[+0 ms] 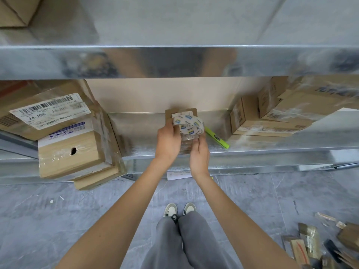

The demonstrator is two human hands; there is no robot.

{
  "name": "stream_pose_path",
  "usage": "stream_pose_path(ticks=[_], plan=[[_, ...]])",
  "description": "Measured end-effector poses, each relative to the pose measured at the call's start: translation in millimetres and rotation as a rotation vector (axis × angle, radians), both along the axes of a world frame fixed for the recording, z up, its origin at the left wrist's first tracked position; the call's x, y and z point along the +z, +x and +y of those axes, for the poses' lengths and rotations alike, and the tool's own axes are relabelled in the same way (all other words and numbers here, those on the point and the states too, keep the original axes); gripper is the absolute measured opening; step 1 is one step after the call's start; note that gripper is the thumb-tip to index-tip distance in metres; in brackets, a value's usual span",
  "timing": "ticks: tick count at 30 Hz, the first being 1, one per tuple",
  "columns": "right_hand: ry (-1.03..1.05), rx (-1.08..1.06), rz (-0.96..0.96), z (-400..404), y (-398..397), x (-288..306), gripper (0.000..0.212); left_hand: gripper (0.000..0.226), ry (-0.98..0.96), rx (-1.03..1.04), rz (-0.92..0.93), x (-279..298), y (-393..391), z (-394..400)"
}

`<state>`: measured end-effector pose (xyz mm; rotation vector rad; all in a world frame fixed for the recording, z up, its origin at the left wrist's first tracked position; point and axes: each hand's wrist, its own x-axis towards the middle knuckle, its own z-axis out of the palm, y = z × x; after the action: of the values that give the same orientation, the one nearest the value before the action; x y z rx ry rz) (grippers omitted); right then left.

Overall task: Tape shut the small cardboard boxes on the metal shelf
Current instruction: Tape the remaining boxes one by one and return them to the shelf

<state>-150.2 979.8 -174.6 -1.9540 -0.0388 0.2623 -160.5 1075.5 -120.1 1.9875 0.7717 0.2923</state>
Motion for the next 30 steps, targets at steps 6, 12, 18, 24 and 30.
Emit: stream_pose_path(ticks=[6, 12, 18, 24, 30], plan=[[-0.452, 0.307, -0.391, -18, 13, -3, 0.039, 0.026, -0.055, 0.018, -0.026, -5, -1, -1], [-0.67, 0.368, -0.435, -25, 17, -6, 0.069, 0.041, -0.032, 0.012, -0.096, 2, -8, 2], [-0.718, 0.393, -0.437, -26, 20, -7, 0.071, 0.036, 0.02, 0.144, -0.012, -1, -31, 44], [-0.755, 0.424, -0.433, -26, 22, -6, 0.073, 0.023, 0.096, 0.162, 0.133, -13, -37, 58], [-0.757, 0.421, -0.431, -27, 22, -6, 0.073, 0.026, 0.211, 0.097, 0.237, -16, -36, 71]])
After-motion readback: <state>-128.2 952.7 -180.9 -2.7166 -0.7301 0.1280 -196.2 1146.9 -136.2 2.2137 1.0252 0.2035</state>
